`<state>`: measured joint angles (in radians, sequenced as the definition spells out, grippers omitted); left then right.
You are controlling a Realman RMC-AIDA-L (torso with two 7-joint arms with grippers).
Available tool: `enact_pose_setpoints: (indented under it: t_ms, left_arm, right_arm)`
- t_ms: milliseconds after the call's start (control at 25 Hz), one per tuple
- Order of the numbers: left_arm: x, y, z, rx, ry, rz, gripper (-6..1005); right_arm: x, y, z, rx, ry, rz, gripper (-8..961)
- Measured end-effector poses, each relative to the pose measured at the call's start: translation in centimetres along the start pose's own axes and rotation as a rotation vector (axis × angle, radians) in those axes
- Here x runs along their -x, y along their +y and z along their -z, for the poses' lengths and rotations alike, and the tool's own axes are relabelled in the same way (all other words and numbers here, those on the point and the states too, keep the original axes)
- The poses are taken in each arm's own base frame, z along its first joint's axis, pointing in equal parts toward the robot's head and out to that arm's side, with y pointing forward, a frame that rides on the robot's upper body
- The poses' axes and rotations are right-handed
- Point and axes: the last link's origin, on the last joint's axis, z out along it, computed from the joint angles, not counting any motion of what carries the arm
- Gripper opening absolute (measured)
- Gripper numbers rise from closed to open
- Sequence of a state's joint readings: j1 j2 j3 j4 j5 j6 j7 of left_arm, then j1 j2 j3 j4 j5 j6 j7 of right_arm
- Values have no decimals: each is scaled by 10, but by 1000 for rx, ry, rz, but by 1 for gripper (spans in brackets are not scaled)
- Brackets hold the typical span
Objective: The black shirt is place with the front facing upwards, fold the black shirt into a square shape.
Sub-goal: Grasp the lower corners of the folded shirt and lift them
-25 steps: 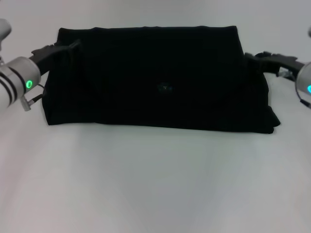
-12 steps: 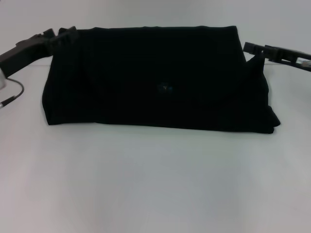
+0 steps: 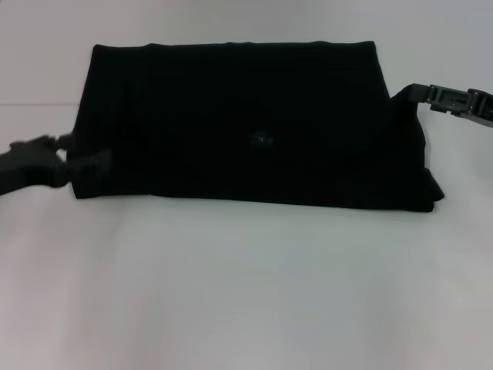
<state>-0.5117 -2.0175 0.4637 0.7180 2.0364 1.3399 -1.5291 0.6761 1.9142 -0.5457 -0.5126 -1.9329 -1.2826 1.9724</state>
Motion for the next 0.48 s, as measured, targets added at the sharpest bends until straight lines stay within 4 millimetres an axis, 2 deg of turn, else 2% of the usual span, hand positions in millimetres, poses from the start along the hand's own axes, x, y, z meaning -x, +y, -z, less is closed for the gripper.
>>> enact_pose_setpoints:
  t_ms: [200,480]
  left_arm:
    - [11,-11,-3,-79,-112,5,902]
    - [14,-20,-27,-197,-224,28,901]
  right_arm:
    - [-1,-1,0,0,-12,-15,874]
    - [3,0,-4,-12,-26,-17,874]
